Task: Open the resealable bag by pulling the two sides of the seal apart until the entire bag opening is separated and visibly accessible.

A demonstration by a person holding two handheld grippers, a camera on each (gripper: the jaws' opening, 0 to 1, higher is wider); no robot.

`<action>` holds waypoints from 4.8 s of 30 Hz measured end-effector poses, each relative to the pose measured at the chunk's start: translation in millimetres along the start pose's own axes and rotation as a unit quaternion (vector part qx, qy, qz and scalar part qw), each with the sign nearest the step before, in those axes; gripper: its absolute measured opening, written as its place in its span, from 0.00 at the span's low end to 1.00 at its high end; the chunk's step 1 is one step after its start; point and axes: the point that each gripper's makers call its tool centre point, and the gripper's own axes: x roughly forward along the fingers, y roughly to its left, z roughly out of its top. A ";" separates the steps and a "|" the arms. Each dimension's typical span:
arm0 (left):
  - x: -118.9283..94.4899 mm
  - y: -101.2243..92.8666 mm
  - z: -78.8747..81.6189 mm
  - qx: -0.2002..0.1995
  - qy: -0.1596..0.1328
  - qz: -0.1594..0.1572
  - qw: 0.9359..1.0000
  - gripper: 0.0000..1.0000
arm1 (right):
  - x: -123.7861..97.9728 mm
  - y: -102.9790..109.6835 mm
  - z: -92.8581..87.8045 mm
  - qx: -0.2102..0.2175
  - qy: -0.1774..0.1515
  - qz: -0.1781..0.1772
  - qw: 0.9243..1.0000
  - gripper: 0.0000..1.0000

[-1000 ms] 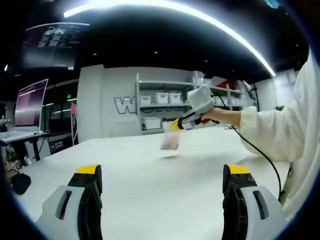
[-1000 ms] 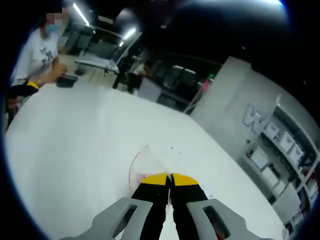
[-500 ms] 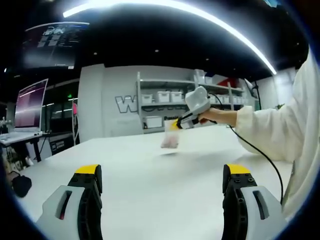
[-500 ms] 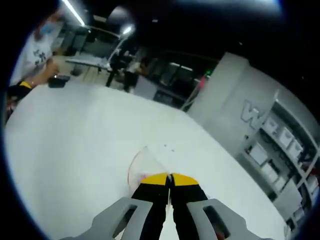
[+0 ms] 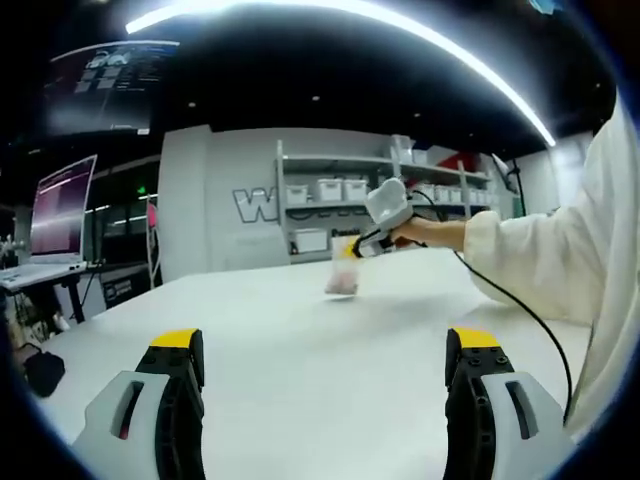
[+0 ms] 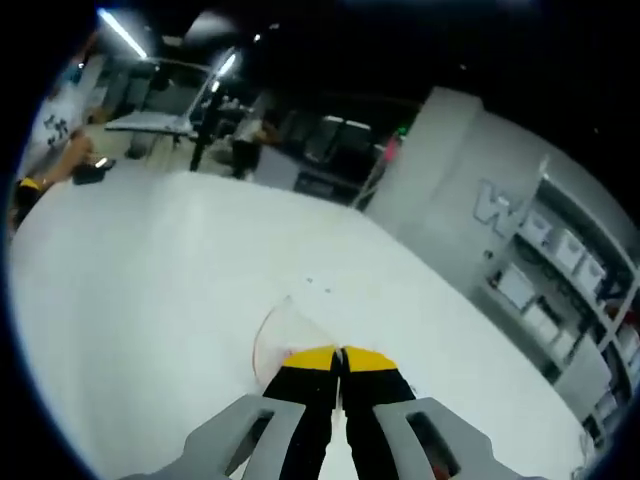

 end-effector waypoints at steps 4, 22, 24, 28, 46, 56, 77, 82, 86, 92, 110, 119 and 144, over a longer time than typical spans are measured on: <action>-0.6 1.8 -1.0 0.000 0.002 0.001 1.000 0.99 | 4.9 -1.9 1.1 0.002 0.003 -0.002 1.000 0.00; -2.7 7.8 -2.4 -0.001 0.005 0.006 1.000 0.99 | 20.1 -18.8 -1.3 0.014 0.021 -0.033 0.999 0.00; -2.9 8.9 -2.9 -0.002 0.005 0.007 1.000 0.99 | 21.3 -23.8 -1.1 0.007 0.019 -0.045 0.999 0.00; -3.0 9.0 -5.1 -0.003 0.007 0.008 1.000 0.99 | 25.2 -31.1 -3.7 0.002 0.023 -0.058 0.998 0.00; -2.6 4.2 -8.0 -0.006 0.010 0.005 1.000 0.99 | 32.5 -15.8 -13.3 -0.007 0.028 -0.041 0.999 0.00; -7.9 2.0 -5.5 -0.006 0.005 0.006 1.000 0.99 | 31.0 5.7 -25.3 0.003 0.043 -0.009 0.999 0.00; -12.6 -1.6 0.9 -0.005 -0.002 0.002 1.000 0.99 | 32.0 45.0 -43.7 0.028 0.065 0.040 0.997 0.00; -15.4 -1.3 2.5 -0.004 -0.003 0.003 1.000 0.99 | 33.0 55.0 -50.2 0.023 0.070 0.050 0.996 0.00; -16.6 0.1 4.0 -0.002 -0.005 0.005 1.000 0.99 | 30.7 57.7 -49.3 0.034 0.066 0.058 0.996 0.02; -15.8 -1.7 0.0 -0.001 0.001 0.003 1.000 0.99 | 28.0 65.5 -47.5 0.034 0.065 0.070 0.995 0.09; -16.2 -4.7 -3.0 -0.002 0.005 -0.002 1.000 0.99 | 22.1 58.3 -20.8 0.045 0.006 0.056 0.997 0.25; -16.7 -4.8 -4.0 -0.001 0.006 0.000 1.000 0.99 | 22.7 52.4 -9.9 0.051 -0.017 0.042 0.998 0.32; -14.2 -8.8 -5.8 -0.001 0.010 -0.003 1.000 0.99 | 8.2 12.9 9.1 0.055 -0.096 -0.049 0.993 1.00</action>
